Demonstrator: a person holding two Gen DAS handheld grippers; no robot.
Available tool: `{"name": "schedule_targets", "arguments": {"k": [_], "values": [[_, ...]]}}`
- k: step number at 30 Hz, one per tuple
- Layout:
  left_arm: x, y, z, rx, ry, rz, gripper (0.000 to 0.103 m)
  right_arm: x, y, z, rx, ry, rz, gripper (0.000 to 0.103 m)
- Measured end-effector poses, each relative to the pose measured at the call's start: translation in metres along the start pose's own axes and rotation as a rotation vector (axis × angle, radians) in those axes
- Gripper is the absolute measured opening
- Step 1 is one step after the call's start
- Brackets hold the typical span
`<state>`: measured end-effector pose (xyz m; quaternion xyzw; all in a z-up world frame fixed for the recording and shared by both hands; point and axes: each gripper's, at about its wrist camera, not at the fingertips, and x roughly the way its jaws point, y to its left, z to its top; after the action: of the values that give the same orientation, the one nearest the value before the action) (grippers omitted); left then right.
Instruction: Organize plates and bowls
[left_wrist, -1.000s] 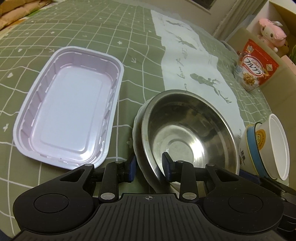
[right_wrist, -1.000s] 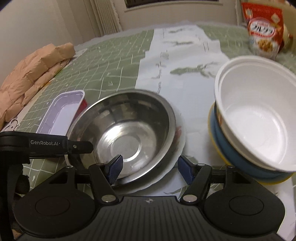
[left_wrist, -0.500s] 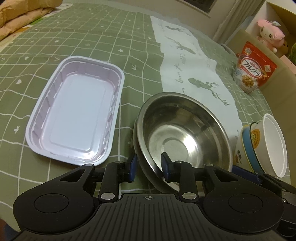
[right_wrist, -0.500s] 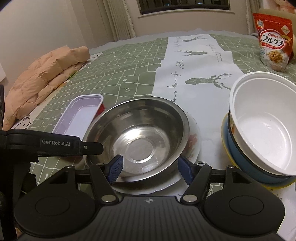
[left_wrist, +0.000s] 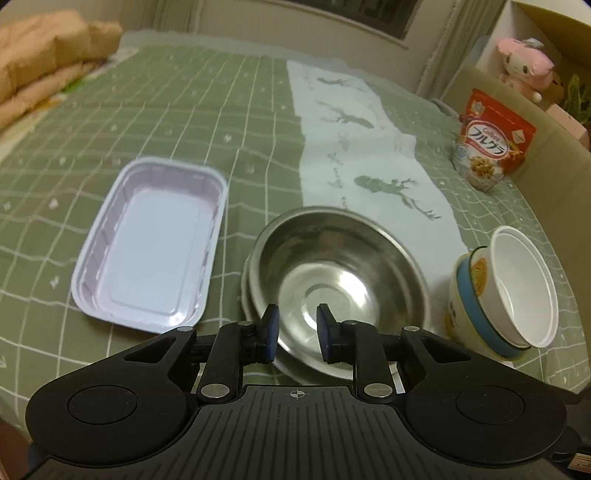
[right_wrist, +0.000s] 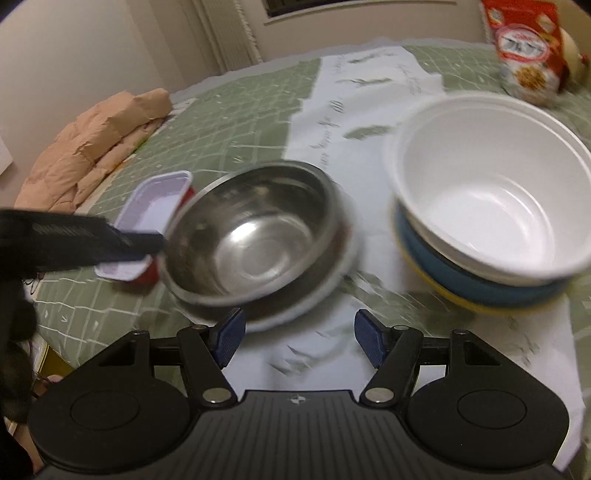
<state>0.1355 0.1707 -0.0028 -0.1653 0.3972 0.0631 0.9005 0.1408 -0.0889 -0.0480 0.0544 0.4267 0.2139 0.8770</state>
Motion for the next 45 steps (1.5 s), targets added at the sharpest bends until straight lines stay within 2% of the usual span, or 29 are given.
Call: {"name": "schedule_targets", "arguments": {"k": [5,8,11,14,17,19,21,23,28,34,38,40,42,45], "values": [[-0.003,-0.034,-0.003,0.029,0.007,-0.087,0.025,-0.019,-0.038,-0.018,0.056,-0.002,-0.023,0.067],[0.017,-0.065,-0.014,0.045,0.08,-0.163,0.025,-0.033,-0.063,-0.026,0.079,-0.009,-0.052,0.067],[0.043,-0.095,-0.031,0.084,0.156,-0.201,0.025,-0.044,-0.089,-0.033,0.097,-0.016,-0.104,0.067],[0.065,-0.116,-0.049,0.106,0.219,-0.211,0.025,-0.048,-0.112,-0.038,0.122,-0.011,-0.146,0.067],[0.079,-0.13,-0.064,0.152,0.26,-0.171,0.025,-0.042,-0.126,-0.044,0.145,0.018,-0.15,0.069],[0.084,-0.133,-0.071,0.172,0.27,-0.15,0.025,-0.038,-0.125,-0.049,0.112,0.016,-0.136,0.077],[0.086,-0.134,-0.075,0.195,0.265,-0.143,0.025,-0.035,-0.12,-0.051,0.075,0.019,-0.099,0.098],[0.088,-0.137,-0.077,0.212,0.271,-0.138,0.025,-0.029,-0.116,-0.054,0.065,0.018,-0.076,0.103],[0.09,-0.138,-0.079,0.2,0.263,-0.137,0.026,-0.025,-0.108,-0.059,0.01,0.018,-0.118,0.103],[0.092,-0.143,-0.078,0.205,0.242,-0.127,0.026,-0.026,-0.113,-0.059,-0.046,0.033,-0.08,0.103],[0.093,-0.133,-0.073,0.144,0.243,-0.174,0.025,-0.028,-0.109,-0.063,-0.103,0.022,-0.083,0.102],[0.092,-0.125,-0.067,0.104,0.259,-0.207,0.025,-0.032,-0.107,-0.059,-0.119,0.034,-0.093,0.095],[0.084,-0.118,-0.059,0.073,0.267,-0.235,0.025,-0.038,-0.112,-0.05,-0.126,0.06,-0.075,0.08],[0.057,-0.11,-0.042,0.022,0.22,-0.292,0.025,-0.057,-0.123,-0.027,-0.095,0.072,-0.034,0.075]]}}
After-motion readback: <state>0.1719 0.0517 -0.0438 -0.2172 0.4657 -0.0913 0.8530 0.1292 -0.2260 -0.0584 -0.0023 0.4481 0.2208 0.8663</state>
